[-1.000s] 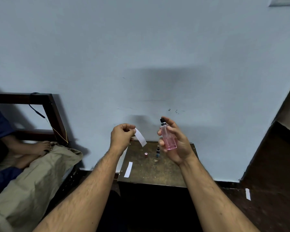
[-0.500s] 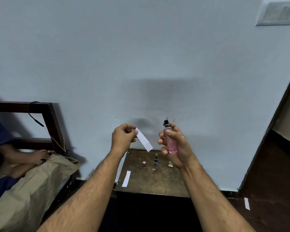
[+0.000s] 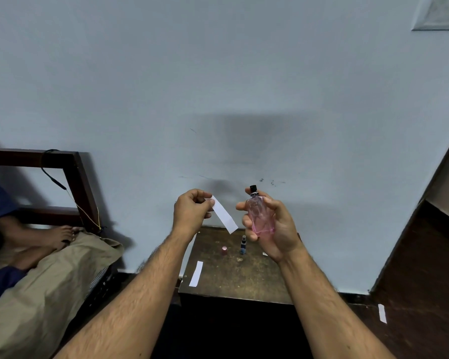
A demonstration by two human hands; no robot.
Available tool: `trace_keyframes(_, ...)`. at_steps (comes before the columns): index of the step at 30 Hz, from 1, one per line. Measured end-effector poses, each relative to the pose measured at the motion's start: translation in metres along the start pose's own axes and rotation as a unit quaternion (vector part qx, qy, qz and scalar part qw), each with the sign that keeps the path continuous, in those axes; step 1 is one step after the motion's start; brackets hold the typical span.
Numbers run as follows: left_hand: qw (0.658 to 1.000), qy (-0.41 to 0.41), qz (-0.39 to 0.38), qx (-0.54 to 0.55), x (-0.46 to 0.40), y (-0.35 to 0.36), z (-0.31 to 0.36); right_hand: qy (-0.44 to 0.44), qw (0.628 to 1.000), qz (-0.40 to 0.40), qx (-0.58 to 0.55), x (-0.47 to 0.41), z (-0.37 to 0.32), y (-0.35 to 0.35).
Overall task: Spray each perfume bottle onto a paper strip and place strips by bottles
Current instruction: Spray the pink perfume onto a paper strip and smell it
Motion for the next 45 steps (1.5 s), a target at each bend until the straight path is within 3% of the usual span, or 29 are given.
trace_keyframes(14, 1.000, 0.000, 0.001, 0.017, -0.001, -0.002, 0.000, -0.001, 1.000, 0.004, -0.013, 0.000, 0.000, 0.001)
trace_keyframes(19, 1.000, 0.003, 0.002, 0.029, -0.003, -0.001, 0.004, -0.027, 0.994, 0.042, 0.096, 0.002, -0.007, 0.002)
trace_keyframes(21, 1.000, 0.003, 0.001, 0.027, -0.003, 0.000, 0.004, -0.083, 0.964, 0.089, 0.237, 0.005, -0.018, 0.001)
trace_keyframes(24, 1.000, 0.001, 0.005, 0.029, -0.003, 0.001, 0.003, -0.194, 0.861, 0.150, 0.445, 0.013, -0.040, 0.011)
trace_keyframes(26, 1.000, 0.003, 0.010, 0.029, -0.002, 0.001, 0.003, -0.238, 0.794, 0.176, 0.532, 0.017, -0.048, 0.019)
trace_keyframes(28, 0.999, 0.004, 0.015, 0.033, -0.002, 0.001, 0.004, -0.252, 0.751, 0.193, 0.580, 0.019, -0.052, 0.024)
trace_keyframes(37, 0.999, 0.020, 0.025, 0.043, -0.011, -0.009, 0.017, -0.229, 0.702, 0.183, 0.649, 0.019, -0.047, 0.020)
trace_keyframes(42, 0.998, 0.025, 0.036, 0.041, -0.016, -0.016, 0.021, -0.220, 0.734, 0.170, 0.620, 0.017, -0.045, 0.015)
trace_keyframes(45, 0.998, 0.028, 0.042, 0.041, -0.018, -0.018, 0.023, -0.233, 0.734, 0.167, 0.615, 0.018, -0.046, 0.017)
Point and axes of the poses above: each hand's wrist, its own x-axis away from the middle knuckle, its own y-axis out of the palm, z = x × y, the point moved 8 cm from there along -x, towards the middle knuckle, and after that the axes turned 3 degrees about y, right-handed, at the moved point
